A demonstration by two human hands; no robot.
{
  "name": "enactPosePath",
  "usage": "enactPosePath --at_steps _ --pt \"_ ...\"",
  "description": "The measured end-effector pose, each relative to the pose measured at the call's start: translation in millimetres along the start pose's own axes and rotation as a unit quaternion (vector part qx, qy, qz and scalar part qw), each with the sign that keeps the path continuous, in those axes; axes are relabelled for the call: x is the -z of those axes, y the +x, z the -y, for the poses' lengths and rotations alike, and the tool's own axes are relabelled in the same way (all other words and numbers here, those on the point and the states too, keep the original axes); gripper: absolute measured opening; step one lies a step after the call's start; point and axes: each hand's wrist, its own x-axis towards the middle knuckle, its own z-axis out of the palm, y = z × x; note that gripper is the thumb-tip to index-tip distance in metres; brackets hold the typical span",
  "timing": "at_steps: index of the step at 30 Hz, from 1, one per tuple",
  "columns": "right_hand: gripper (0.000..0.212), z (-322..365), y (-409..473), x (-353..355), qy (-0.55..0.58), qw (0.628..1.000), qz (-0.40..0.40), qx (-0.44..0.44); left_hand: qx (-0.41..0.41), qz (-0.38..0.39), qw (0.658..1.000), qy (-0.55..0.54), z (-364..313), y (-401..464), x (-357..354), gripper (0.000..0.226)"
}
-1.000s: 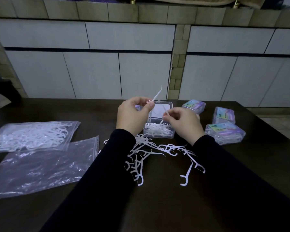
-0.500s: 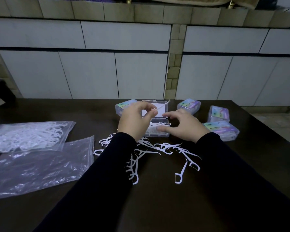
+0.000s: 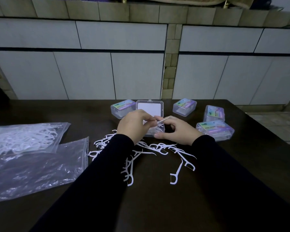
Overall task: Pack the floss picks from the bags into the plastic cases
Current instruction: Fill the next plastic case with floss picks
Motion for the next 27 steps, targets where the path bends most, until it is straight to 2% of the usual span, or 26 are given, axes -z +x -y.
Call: enactPosePath --at_steps 4,9,13,15,20,23,27 --pt "0.079 -1 -1 0 -0.006 1.000 0.013 -0.004 0.002 -0.007 1.000 0.003 4 0 9 0.019" --pt "0.092 -2 -2 0 0.004 1.000 -0.011 0.001 0.021 0.040 0.998 -0.036 7 -5 11 0.032" --pt "0.090 -4 -2 0 0.006 1.000 -0.014 0.007 -0.020 0.024 0.999 0.016 -2 -4 7 0.018" --pt "0.088 -5 -2 1 0.011 1.000 -0.013 0.011 -0.012 0.040 0.998 0.036 -5 -4 3 0.014" --pt "0.087 -4 -2 2 0.006 1.000 -0.012 0.016 -0.033 0.034 0.999 -0.017 0 -3 6 0.016" --pt "0.086 -3 -3 3 0.001 1.000 -0.015 0.015 -0.011 0.009 1.000 -0.003 7 -1 19 0.013" --pt "0.085 -3 -3 3 -0.004 1.000 -0.017 0.013 0.023 0.063 0.997 0.031 11 -6 24 0.013"
